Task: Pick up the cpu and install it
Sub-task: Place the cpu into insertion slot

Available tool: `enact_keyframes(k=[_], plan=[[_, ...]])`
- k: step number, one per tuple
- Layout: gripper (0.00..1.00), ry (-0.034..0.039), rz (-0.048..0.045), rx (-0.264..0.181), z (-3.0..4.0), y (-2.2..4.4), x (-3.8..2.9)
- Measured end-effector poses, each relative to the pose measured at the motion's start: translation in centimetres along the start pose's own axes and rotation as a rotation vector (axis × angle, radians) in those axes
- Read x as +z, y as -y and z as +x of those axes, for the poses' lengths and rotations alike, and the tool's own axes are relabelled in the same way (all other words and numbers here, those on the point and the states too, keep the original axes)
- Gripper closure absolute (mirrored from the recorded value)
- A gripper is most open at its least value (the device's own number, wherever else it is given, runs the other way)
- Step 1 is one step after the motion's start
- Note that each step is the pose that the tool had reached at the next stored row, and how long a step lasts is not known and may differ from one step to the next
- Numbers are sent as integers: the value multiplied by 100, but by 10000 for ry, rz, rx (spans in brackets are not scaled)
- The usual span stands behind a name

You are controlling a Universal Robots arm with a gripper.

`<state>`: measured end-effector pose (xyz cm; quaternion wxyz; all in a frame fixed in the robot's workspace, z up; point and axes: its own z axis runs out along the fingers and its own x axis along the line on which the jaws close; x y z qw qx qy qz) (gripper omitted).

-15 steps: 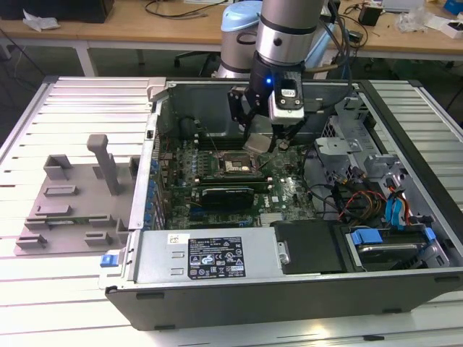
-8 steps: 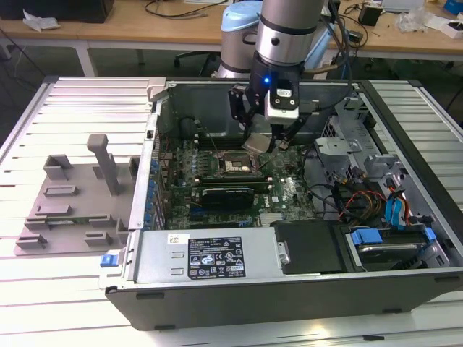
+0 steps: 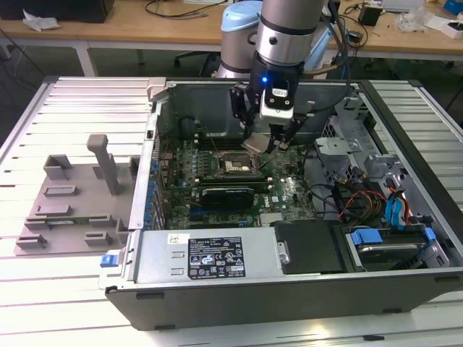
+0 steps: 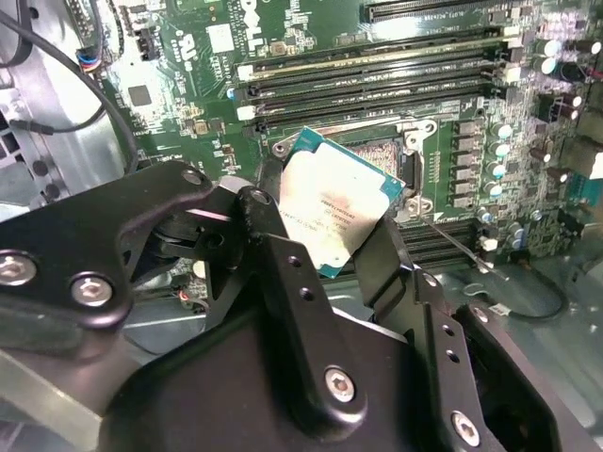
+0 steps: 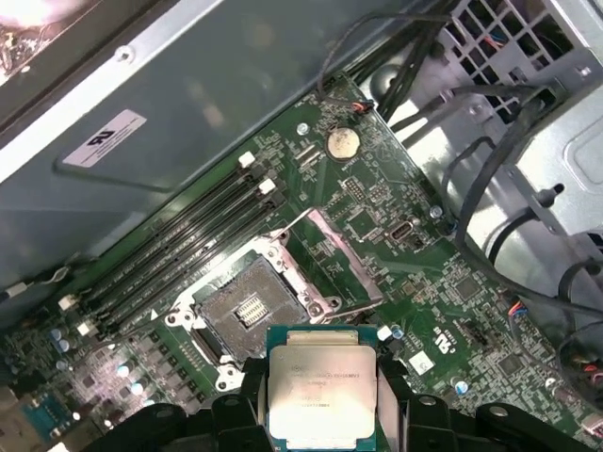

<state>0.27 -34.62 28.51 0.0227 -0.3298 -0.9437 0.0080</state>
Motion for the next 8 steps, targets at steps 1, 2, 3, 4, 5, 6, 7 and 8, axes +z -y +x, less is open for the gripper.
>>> enact_keyframes(k=[1, 2, 3, 4, 5, 6, 7, 8], plan=[[45, -2, -3, 70, 0, 0, 0], [45, -7, -9, 235, 0, 0, 0], [45, -11, -14, 379, 0, 0, 0], [45, -15, -19, 465, 0, 0, 1], [45, -16, -21, 539, 0, 0, 0], [45, -20, -25, 651, 0, 0, 1], [45, -22, -28, 723, 0, 0, 1], [45, -25, -32, 827, 0, 0, 1]])
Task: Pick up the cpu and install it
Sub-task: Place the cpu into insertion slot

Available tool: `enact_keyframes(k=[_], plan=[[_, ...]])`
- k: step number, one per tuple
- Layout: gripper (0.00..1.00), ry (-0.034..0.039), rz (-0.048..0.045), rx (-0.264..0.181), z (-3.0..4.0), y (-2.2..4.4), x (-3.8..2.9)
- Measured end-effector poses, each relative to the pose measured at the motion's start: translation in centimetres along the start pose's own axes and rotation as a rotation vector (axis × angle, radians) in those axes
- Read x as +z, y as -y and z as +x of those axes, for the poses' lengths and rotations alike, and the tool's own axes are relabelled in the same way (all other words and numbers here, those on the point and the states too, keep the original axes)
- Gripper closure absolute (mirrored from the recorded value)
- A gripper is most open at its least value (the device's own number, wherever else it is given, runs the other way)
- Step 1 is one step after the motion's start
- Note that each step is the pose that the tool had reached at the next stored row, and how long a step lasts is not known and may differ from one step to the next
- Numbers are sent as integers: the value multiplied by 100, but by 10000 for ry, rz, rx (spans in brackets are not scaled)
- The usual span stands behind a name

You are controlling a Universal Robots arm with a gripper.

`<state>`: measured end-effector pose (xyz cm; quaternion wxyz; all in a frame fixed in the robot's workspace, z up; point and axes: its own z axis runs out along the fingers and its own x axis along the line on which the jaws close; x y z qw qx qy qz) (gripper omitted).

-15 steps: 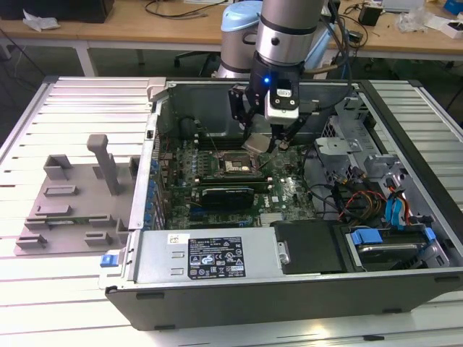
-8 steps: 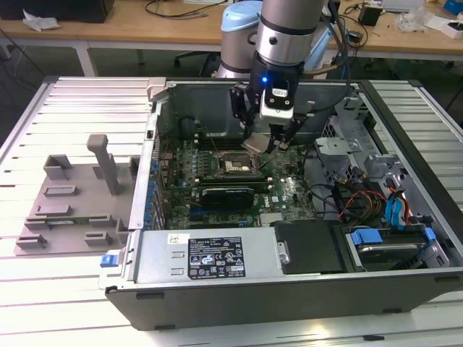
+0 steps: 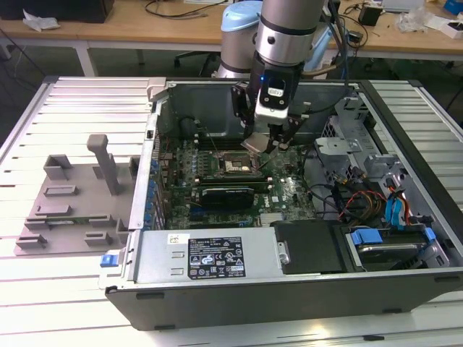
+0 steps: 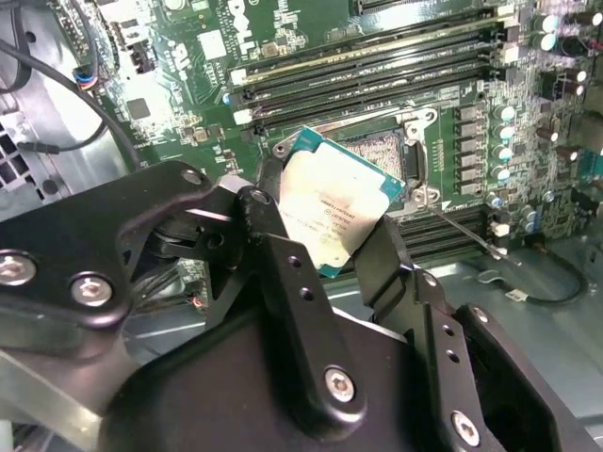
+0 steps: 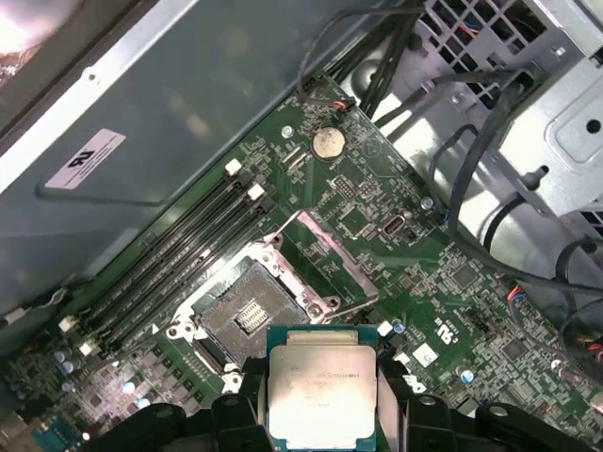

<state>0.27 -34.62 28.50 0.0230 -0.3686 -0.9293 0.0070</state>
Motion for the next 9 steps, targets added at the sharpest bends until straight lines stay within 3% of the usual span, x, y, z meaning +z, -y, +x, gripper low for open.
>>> enact_keyframes(k=[9], plan=[[45, -28, -35, 934, 0, 0, 0]])
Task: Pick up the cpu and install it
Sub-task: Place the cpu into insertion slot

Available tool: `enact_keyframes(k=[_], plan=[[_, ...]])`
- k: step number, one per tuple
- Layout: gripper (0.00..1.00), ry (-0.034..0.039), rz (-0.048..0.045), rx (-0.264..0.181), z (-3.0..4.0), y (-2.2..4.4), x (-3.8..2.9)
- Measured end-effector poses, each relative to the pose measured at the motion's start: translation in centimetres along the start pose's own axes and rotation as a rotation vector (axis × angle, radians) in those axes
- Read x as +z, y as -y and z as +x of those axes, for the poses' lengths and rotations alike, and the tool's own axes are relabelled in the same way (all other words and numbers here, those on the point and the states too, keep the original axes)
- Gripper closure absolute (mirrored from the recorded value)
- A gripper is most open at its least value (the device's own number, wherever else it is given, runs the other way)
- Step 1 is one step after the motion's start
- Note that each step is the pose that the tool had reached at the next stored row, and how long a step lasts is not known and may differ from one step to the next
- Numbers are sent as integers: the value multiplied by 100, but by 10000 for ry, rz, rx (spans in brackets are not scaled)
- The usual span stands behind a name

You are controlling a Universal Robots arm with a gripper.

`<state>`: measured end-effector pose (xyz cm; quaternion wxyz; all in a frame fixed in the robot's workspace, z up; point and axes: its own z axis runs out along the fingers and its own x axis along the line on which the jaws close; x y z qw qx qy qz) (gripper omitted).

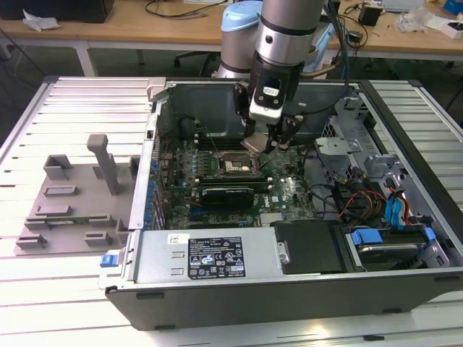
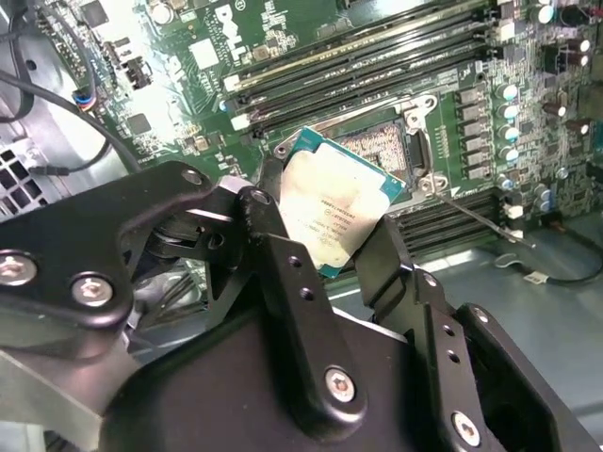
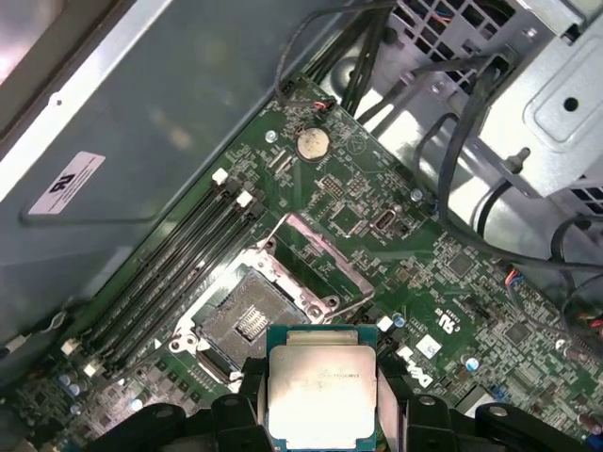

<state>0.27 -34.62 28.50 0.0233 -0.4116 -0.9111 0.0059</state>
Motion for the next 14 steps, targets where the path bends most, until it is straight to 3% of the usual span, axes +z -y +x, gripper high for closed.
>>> enact_keyframes(k=[14], plan=[[45, -37, -46, 1239, 0, 0, 1]])
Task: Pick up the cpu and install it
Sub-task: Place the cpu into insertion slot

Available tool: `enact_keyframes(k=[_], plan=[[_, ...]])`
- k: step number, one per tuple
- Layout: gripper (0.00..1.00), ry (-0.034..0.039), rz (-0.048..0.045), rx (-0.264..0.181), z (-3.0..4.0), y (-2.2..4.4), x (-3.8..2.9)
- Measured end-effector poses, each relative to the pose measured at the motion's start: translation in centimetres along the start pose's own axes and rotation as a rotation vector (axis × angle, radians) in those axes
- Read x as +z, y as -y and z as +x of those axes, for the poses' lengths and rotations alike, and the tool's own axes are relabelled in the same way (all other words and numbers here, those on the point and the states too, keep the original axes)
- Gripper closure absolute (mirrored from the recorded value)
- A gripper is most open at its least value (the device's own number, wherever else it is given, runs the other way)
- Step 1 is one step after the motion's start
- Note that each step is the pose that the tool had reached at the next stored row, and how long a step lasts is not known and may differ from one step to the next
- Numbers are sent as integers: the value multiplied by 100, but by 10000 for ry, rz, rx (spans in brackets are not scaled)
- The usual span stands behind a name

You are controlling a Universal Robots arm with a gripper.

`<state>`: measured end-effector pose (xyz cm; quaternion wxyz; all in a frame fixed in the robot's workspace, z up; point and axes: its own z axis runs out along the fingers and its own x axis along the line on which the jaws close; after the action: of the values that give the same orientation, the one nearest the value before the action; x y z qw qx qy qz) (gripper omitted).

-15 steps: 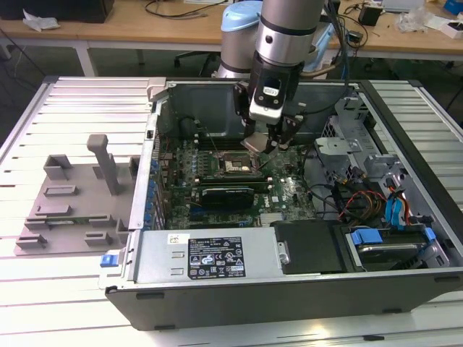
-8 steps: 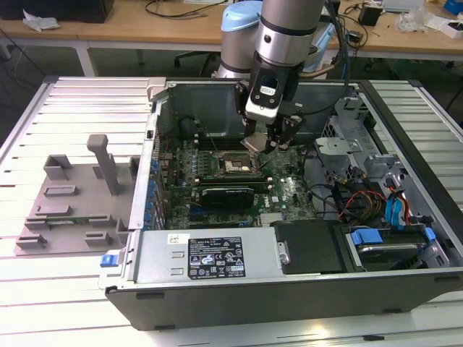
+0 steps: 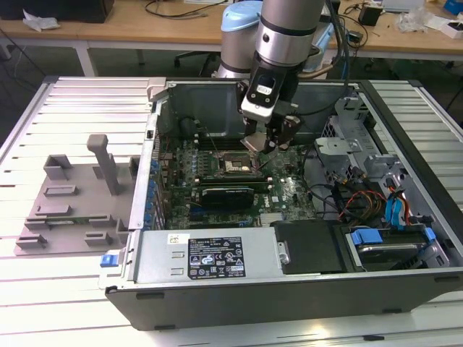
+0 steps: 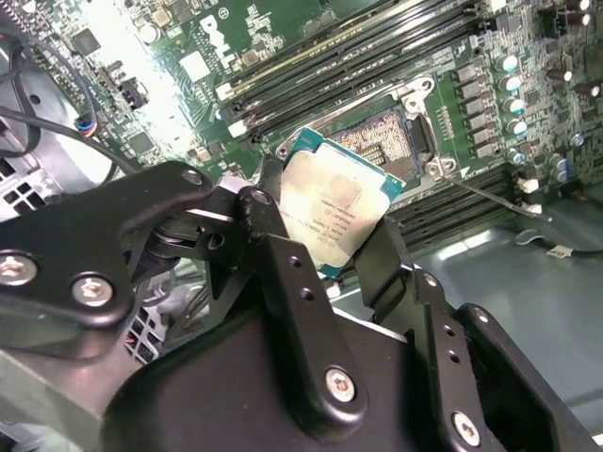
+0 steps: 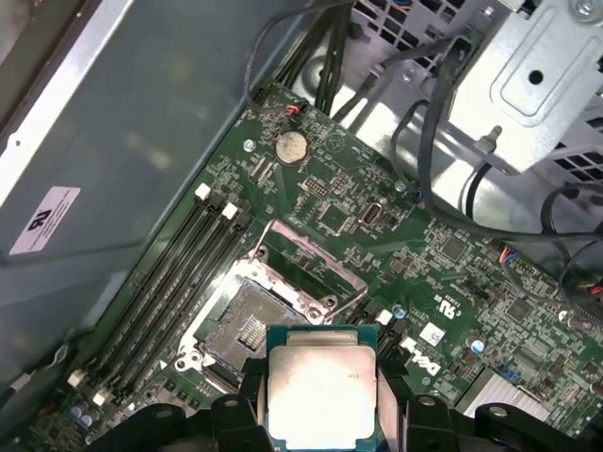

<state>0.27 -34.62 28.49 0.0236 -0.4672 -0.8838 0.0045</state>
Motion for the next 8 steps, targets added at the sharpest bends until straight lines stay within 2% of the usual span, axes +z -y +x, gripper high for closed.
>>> enact_keyframes(k=[8], plan=[[45, -23, -29, 799, 0, 0, 1]])
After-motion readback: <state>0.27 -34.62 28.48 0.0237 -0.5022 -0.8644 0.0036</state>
